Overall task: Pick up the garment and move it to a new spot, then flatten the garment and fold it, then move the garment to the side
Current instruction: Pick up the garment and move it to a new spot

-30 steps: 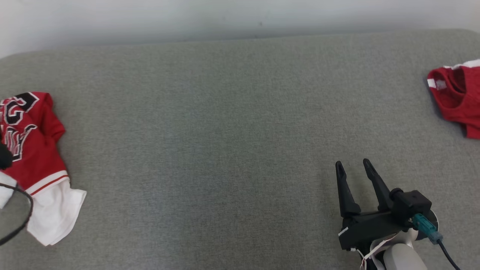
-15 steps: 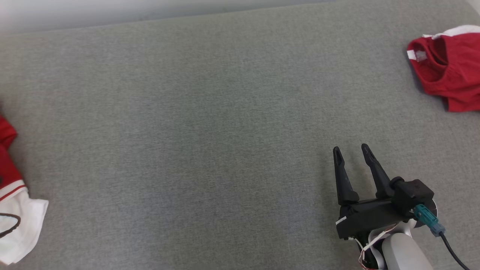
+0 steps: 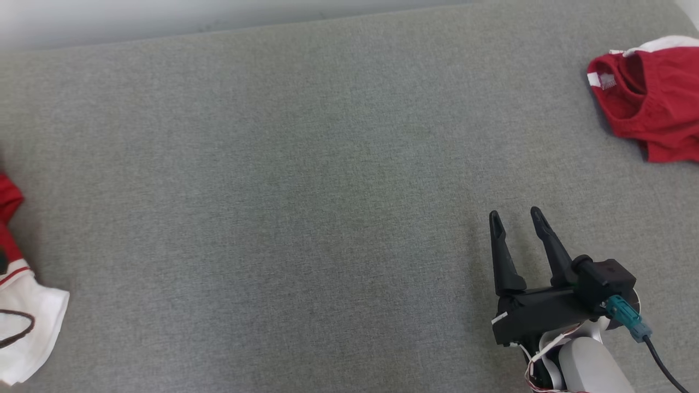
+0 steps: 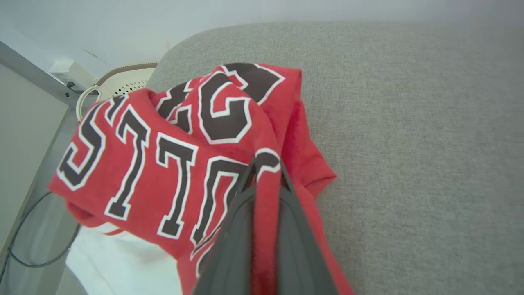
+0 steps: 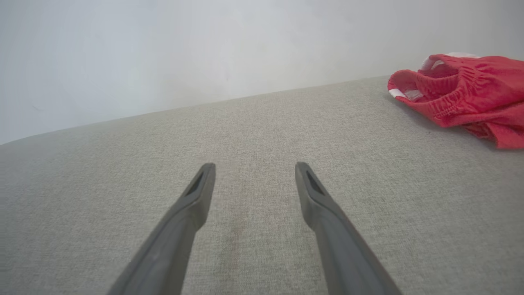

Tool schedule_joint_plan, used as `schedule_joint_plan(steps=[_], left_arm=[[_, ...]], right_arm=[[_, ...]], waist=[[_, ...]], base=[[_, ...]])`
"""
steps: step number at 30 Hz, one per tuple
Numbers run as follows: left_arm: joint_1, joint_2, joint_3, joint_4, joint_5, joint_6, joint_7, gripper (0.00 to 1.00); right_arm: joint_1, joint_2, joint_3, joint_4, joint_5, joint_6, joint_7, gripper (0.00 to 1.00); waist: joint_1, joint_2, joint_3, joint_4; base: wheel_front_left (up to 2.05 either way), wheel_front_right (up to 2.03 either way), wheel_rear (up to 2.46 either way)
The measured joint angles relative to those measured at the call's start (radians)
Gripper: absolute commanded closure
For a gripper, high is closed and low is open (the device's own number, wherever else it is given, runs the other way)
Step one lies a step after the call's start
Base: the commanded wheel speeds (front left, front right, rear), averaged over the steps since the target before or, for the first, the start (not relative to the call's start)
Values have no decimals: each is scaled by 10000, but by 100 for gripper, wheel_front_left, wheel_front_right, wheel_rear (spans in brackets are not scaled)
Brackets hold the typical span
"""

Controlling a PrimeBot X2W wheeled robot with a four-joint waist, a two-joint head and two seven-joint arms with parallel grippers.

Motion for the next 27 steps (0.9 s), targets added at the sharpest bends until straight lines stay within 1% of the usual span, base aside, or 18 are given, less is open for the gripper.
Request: schedule_joint_plan(steps=[6,14,19,20,27], left_arm=[[-282,-117,-290,-161,96,-100,-853,100],[-846,-328,-838,-984,167,-384,-1446,100],[-1141,-483,-1340,-1925,178,-537,-1469,100],[-1141,-483,-1340,-1925,178,-537,-1469,100],[-1186,-800,-2090,-3898,-17,-612,-966,100]], right_arm=[[8,23,21,130,0,0,0,0],[327,54,-94,230,94,0,-2,0],[424,140,-121,253,105,0,0,0],[424,140,-121,253,105,0,0,0],[582,284,-209,286,121,0,-2,0]], waist=[[0,-1,-340,149],[-1,-2,-979,292],[-1,-1,-1368,333],[-1,-1,-1368,333],[-1,-2,-1756,214]], base=[[0,0,0],[0,0,0],[0,0,0],[0,0,0],[0,0,0]])
